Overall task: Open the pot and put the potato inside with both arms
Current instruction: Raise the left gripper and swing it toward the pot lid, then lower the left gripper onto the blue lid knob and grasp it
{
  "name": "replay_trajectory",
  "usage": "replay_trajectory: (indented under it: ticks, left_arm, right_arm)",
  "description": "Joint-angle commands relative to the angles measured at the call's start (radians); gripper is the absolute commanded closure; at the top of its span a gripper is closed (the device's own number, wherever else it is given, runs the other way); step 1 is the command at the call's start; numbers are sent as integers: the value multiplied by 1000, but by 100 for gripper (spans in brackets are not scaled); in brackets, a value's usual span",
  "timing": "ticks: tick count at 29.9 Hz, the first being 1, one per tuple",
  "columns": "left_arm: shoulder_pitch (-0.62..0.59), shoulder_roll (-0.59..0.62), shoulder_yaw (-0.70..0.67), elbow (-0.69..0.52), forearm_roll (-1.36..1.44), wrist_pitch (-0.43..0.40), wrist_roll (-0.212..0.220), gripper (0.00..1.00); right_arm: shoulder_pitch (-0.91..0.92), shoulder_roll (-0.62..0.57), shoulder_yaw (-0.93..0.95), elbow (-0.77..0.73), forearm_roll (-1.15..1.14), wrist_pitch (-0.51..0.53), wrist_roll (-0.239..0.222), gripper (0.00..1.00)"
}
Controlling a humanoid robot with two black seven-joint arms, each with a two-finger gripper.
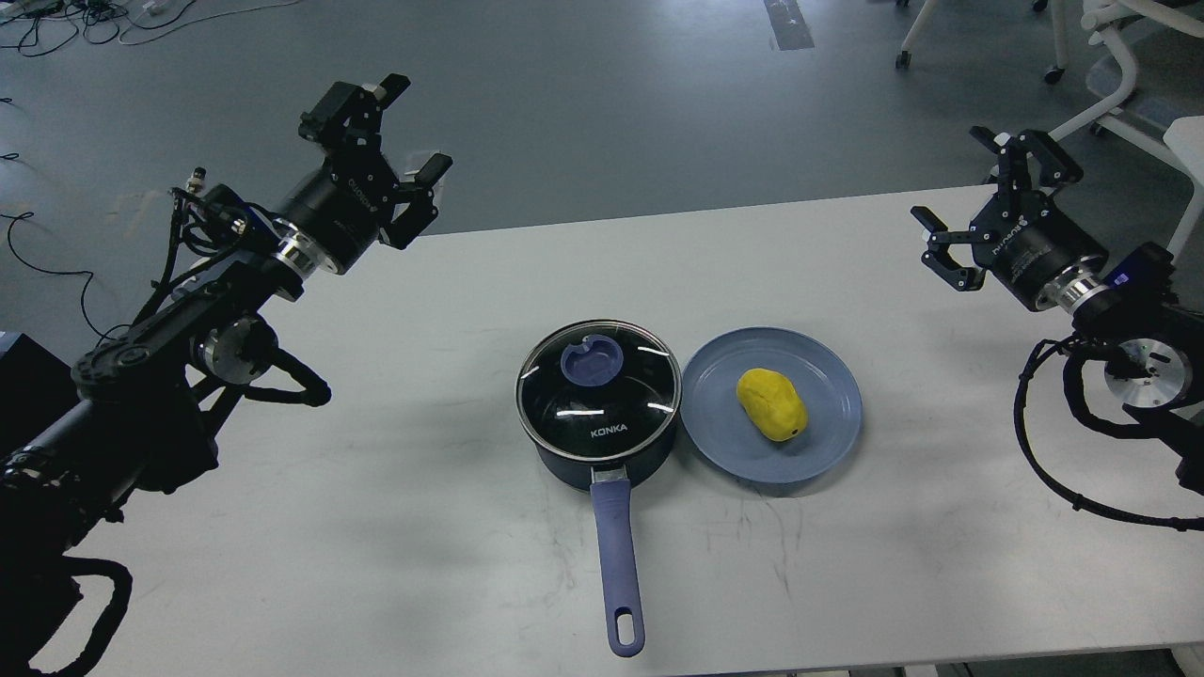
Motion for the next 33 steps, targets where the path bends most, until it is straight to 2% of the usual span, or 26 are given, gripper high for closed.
replay_trajectory:
  ticks: [1,2,4,6,11,16,20,26,33]
  left_arm:
    - [-21,60,-12,-225,236,0,0,2]
    - [-21,77,-12,-294,311,0,0,2]
    - [-21,89,-9,-357,405,0,0,2]
    - [-21,103,-2,-458,697,18,0,2]
    - [-10,103,5,-532,1145,93,0,2]
    - [-16,90,44,-534,1362,114,0,2]
    - [-10,44,77,-495,1532,164,0,2]
    - [-7,-2,130,-408,1594,168,0,2]
    - [8,-22,130,-391,1617,170,0,2]
  right_arm:
    - [-2,-8,0,2,0,0,0,0]
    - [-2,-8,0,2,0,0,0,0]
    - [-2,-8,0,2,0,0,0,0]
    - [-2,-6,2,2,0,0,0,0]
    - [-2,-6,0,1,0,0,0,0]
    - [-2,-8,0,2,-1,0,0,0]
    - [-2,-8,3,2,0,0,0,0]
    - [-2,-8,3,4,-1,0,0,0]
    - [-2,-8,3,5,-1,0,1,0]
